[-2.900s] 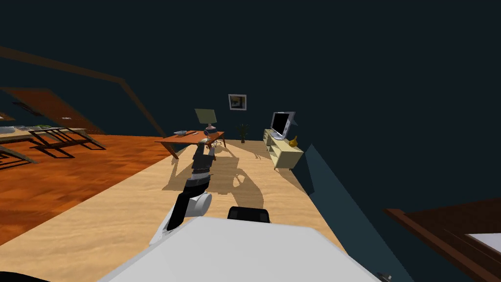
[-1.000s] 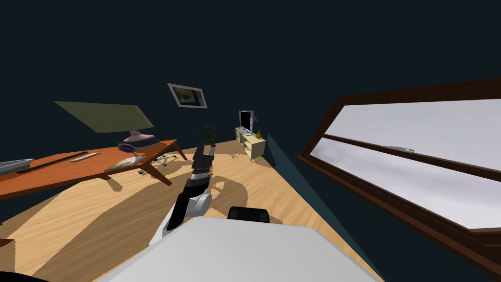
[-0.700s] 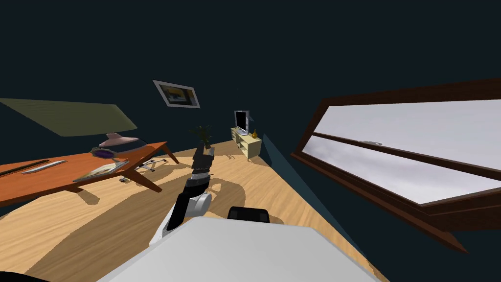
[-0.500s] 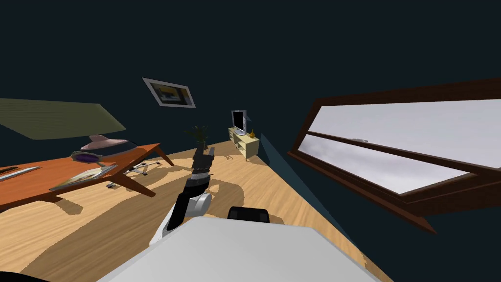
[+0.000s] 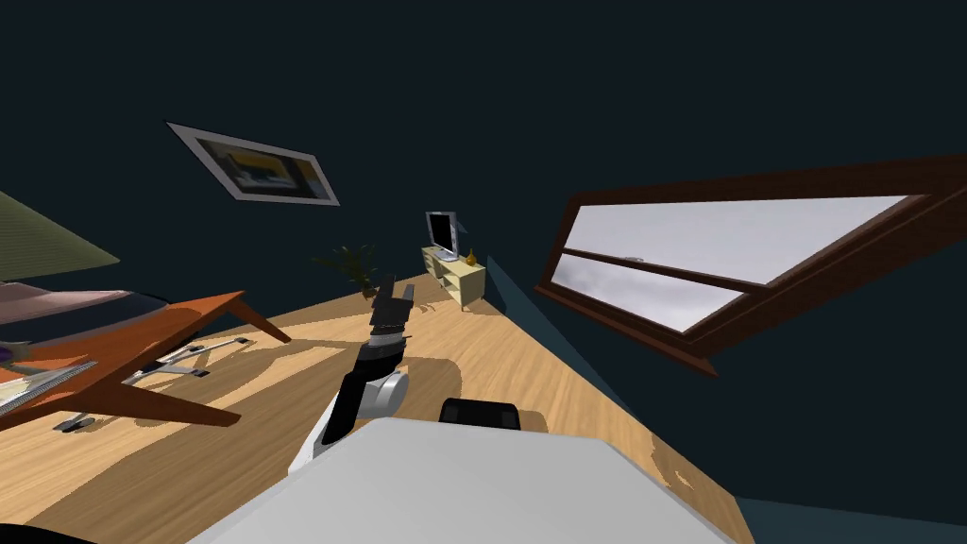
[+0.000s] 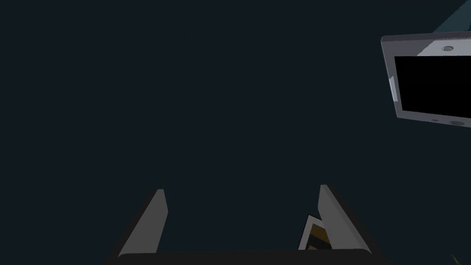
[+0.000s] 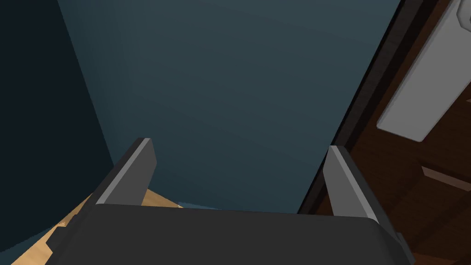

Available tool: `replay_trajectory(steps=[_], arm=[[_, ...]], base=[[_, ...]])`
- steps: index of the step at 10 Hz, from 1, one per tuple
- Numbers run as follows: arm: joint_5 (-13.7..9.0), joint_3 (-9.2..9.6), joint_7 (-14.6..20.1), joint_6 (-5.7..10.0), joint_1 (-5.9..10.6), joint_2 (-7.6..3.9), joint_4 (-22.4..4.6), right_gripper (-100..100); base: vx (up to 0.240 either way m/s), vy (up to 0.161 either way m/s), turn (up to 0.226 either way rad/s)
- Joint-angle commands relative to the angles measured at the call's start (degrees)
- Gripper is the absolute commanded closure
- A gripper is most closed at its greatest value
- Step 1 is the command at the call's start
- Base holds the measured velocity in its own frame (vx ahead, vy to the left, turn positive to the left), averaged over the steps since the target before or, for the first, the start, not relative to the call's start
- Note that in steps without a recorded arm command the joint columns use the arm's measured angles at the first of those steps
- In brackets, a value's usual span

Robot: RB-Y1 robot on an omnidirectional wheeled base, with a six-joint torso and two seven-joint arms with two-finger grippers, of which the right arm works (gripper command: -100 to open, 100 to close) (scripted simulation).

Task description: Pull the door open

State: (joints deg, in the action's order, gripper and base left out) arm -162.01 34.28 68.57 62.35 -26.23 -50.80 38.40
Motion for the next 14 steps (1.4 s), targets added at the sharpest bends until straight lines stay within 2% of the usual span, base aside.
replay_trajectory(steps=[1,2,11,12,14], arm=[[-0.38,0.32,0.4,-0.93,1.11,0.3,-2.56,-100],[-0.38,0.32,0.4,-0.93,1.11,0.3,-2.56,-100],[-8.23,1.99,3.75,0.67,1.3,-1.96,-6.92,-100],[-7.64,1.92,3.55,0.3,1.43,-1.69,-7.15,-100],[-5.13,2.9,6.34,0.04,0.78,-1.28,-7.7,-100]], base=[[-0.018,-0.048,-0.081],[-0.006,-0.017,0.014],[-0.008,-0.065,-0.26],[-0.006,-0.033,-0.043],[0.156,-0.002,-0.234]])
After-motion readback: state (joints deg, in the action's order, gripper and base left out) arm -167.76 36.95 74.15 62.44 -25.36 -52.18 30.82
